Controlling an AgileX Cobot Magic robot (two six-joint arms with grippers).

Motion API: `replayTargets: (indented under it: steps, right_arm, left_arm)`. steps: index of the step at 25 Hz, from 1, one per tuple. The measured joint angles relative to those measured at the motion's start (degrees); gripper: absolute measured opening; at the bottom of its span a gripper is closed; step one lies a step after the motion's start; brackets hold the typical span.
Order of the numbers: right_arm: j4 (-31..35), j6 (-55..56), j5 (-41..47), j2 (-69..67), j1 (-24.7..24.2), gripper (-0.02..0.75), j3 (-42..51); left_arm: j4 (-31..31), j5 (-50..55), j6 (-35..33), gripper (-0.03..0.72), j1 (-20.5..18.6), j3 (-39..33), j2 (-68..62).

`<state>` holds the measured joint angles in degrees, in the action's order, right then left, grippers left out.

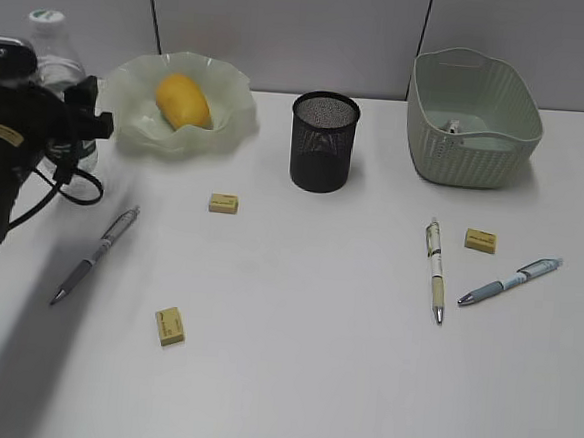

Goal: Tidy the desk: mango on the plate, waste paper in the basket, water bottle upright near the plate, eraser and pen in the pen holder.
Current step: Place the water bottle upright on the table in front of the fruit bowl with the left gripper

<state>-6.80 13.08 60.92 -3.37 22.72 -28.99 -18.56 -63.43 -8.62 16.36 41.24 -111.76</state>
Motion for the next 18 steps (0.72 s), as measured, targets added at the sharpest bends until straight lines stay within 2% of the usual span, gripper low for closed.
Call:
replayTargets:
  steps: [6, 18]
  right_arm:
    - [0.0, 0.0, 0.0, 0.0, 0.0, 0.509, 0.0]
    - [0.0, 0.0, 0.0, 0.0, 0.0, 0.509, 0.0]
  left_arm:
    - [3.51, -2.8, 3.99, 0.513, -0.05, 0.05, -7.3]
    - [3.75, -6.02, 5.18, 0.525, -0.05, 2.45, -10.38]
